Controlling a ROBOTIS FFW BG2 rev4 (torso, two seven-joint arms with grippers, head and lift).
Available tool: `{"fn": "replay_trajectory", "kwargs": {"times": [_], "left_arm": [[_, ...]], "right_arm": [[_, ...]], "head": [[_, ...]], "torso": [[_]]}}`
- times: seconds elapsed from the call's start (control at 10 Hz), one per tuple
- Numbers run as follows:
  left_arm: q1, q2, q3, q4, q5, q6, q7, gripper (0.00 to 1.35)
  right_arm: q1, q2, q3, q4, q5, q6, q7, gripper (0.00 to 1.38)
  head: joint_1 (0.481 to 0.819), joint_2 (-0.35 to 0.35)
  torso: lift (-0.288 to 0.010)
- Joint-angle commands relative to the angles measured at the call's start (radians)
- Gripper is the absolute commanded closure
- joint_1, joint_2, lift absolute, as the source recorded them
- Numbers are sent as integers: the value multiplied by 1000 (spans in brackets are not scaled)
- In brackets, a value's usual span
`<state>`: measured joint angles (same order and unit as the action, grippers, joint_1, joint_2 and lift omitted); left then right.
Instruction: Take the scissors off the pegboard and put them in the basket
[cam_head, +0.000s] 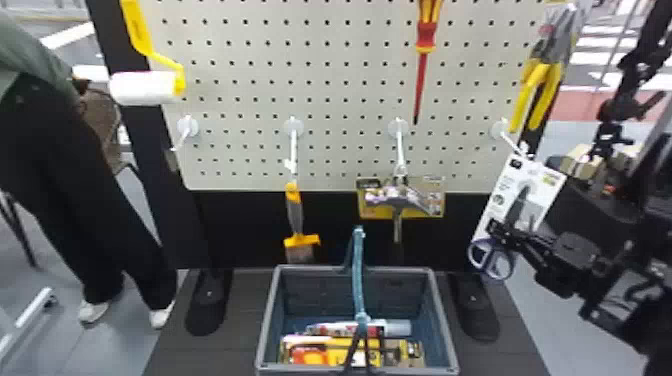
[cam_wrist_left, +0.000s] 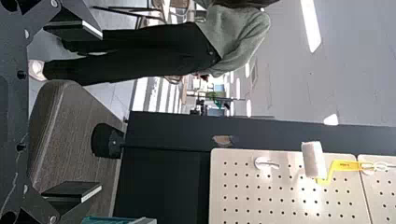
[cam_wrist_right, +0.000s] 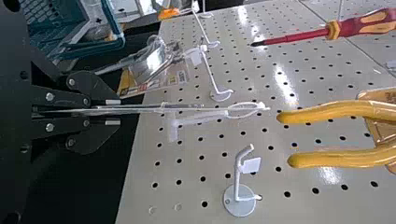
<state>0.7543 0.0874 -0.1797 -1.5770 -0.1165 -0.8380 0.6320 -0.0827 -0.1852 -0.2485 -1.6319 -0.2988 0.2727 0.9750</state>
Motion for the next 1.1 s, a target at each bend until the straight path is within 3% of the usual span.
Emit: {"fn": "replay_trajectory", "kwargs": {"times": [0.0,0.6,1.0], "left_arm": [[0,0,0,0,-2,-3,0,163],[2,2,2,7,-3,0,0,163],[2,5,0,12,0,-7,0,163]], "right_arm": [[57,24,0,-78,-66,5,-33,1204],[173,148,15,-134,-298,-96,-231,1204],[238,176,132,-107,-415,-217,-375,1204]], "head": [[549,0],[549,0],[549,0]], "torso": [[-100],[-100],[-100]]}}
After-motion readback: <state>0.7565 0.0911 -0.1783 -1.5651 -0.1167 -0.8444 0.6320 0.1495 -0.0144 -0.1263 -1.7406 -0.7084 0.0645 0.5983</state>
